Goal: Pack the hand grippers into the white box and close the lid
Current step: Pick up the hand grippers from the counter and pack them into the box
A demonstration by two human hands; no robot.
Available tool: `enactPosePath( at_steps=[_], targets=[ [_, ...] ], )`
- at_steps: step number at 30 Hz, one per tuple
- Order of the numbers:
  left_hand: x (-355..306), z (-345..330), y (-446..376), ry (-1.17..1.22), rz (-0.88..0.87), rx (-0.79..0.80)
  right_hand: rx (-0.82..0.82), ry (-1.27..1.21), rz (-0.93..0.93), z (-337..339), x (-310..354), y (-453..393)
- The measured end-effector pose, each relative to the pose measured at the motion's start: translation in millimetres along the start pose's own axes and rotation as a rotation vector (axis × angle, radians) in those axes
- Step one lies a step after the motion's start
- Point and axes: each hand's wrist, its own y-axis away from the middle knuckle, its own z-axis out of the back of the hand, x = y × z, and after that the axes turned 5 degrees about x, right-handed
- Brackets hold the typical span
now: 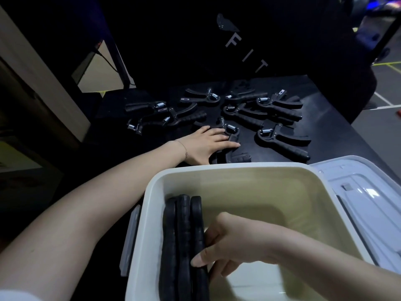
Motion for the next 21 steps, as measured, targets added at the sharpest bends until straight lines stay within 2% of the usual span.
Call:
enactPosePath(
  at_steps=[8,16,21],
  targets=[
    [-9,-1,7,0.066,-0.080,-0.150,-0.029,0.149,-0.004,0,6,5],
    [-7,5,14,0.016,0.039,-0.114,-0.089,0.169,0.006,-3,12,11],
    [13,-3,24,-0.101,0.247,-0.125,-0.118,0.191,0.004,-3,17,14]
  ],
)
